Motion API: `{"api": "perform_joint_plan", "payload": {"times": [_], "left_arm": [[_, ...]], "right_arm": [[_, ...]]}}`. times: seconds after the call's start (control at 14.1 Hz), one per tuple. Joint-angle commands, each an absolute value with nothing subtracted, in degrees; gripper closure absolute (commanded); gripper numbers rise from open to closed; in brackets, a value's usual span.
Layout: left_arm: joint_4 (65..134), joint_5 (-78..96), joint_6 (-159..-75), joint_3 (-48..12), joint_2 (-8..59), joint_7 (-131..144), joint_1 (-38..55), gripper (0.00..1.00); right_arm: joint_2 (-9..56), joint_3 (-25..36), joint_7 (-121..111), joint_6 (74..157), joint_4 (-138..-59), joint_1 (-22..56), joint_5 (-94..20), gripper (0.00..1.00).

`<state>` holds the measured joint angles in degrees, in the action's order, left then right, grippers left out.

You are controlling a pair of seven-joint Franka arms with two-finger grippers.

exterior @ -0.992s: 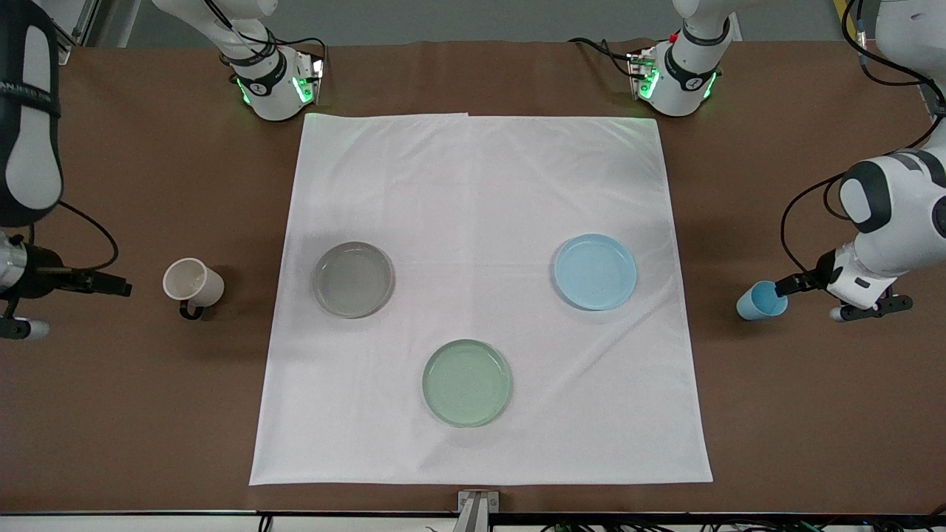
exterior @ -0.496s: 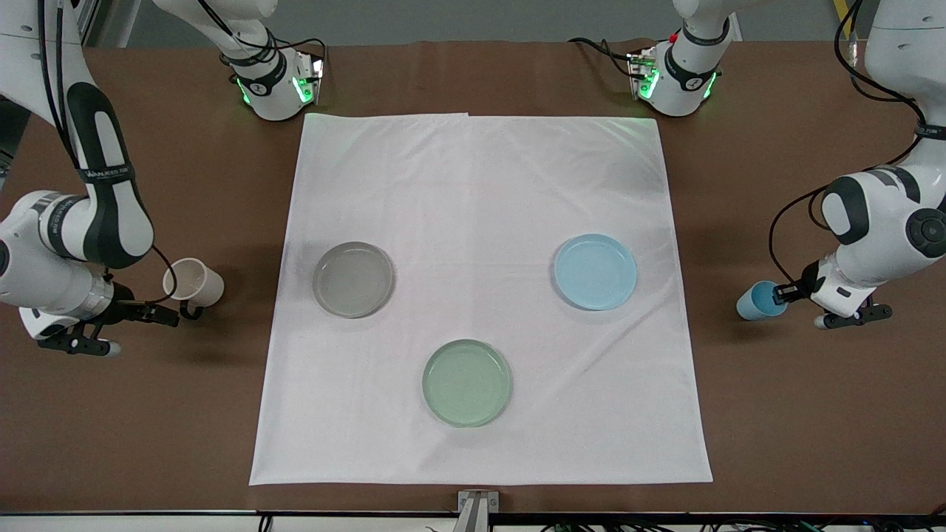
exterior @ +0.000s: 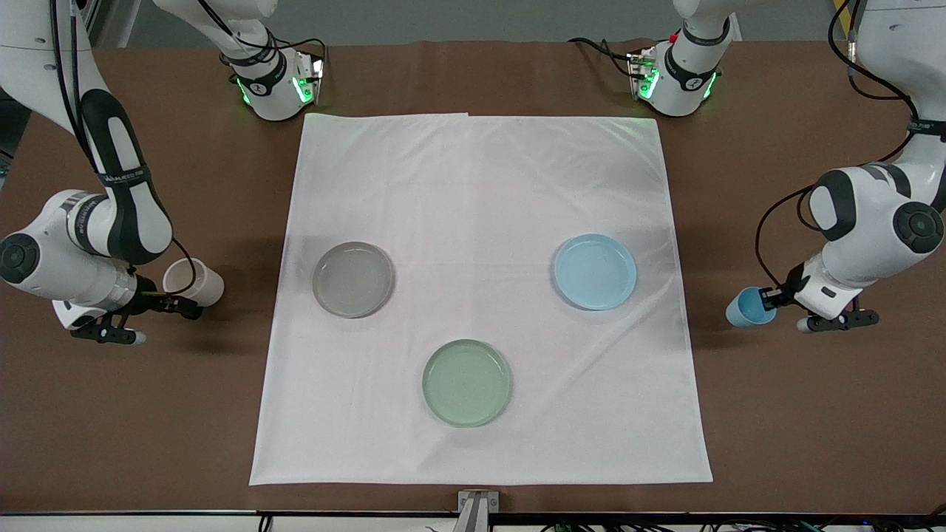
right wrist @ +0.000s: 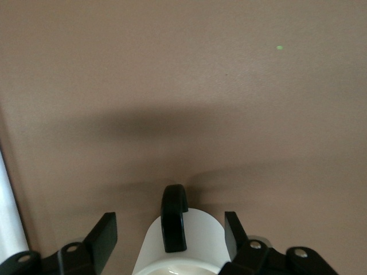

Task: Place blue cup in blue plate and white mug in gray plate
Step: 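Lift the blue cup with the left gripper and lower it onto the blue plate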

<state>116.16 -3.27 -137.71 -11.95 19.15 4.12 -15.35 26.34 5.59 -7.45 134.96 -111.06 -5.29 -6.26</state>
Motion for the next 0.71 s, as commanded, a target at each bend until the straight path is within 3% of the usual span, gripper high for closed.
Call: {"api": "perform_joint_plan", "payload": {"times": [0.0,0.35,0.57,0.64], "left_arm": [[117.68,-3.16,-131.77,-18.08,13.02,11.39,-15.64,1.00],[118.30,-3.16,-128.94,-28.02,12.30,26.78,-15.29,1.00],[118.30,-3.25,-129.11,-31.98,13.97,35.56,-13.64,1.00],[118.39,-3.51,-129.37,-32.08,14.76,38.73,-11.80,1.00]], "right_arm": [[25.66,5.19,-10.28,137.46,-113.90,-5.71,-8.52,0.23],[25.66,5.27,-11.25,137.37,-114.17,-5.71,-8.53,0.54],[25.66,5.27,-11.34,137.37,-114.08,-5.71,-8.53,0.90],[25.66,5.36,-11.34,137.37,-114.00,-5.71,-8.53,0.98]]}}
